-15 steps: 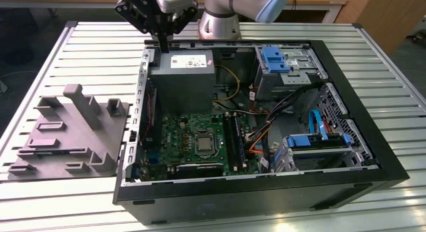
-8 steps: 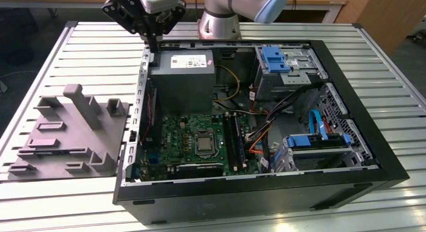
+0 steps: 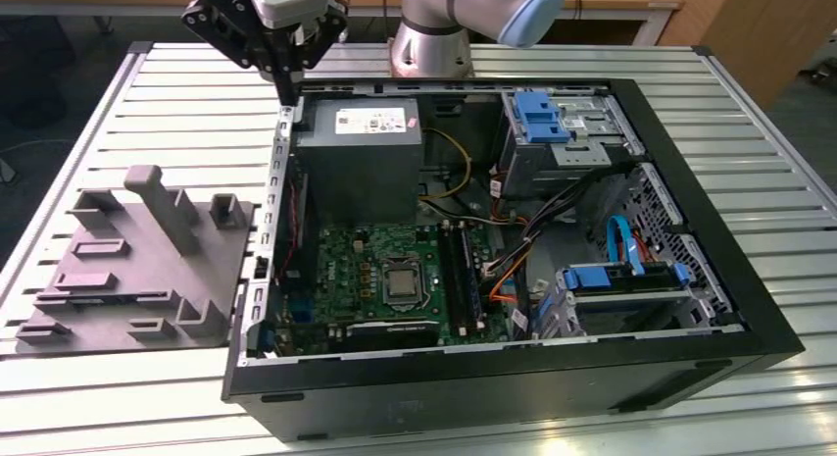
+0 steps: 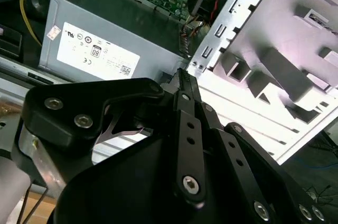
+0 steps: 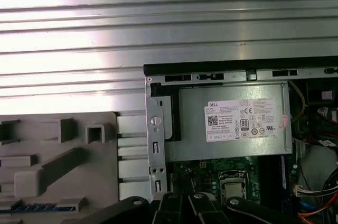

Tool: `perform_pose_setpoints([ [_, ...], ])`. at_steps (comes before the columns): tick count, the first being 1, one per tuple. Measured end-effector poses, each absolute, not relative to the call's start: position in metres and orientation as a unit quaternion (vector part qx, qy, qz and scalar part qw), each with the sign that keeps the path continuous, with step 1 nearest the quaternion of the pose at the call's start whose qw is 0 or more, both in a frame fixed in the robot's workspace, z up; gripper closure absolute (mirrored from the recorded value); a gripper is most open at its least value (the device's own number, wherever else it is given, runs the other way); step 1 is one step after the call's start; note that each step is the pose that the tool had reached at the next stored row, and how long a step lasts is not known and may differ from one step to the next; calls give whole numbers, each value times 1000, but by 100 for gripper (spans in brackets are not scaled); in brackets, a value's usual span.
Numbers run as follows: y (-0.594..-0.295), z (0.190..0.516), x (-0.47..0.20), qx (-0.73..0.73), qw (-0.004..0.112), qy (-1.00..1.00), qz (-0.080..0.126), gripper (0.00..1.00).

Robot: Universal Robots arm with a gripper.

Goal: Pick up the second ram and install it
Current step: 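Reach for the second ram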

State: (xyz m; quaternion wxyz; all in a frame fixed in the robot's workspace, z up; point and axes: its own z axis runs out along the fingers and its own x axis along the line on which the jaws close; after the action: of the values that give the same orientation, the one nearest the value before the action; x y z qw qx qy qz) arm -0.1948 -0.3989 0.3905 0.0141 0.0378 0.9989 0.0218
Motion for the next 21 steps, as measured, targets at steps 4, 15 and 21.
perform_pose_setpoints([
  [4, -399, 390, -203, 38, 14, 999, 22, 90],
  [15, -399, 388, -235, 38, 15, 999, 22, 90],
  [21, -399, 387, -253, 38, 15, 999, 22, 90],
])
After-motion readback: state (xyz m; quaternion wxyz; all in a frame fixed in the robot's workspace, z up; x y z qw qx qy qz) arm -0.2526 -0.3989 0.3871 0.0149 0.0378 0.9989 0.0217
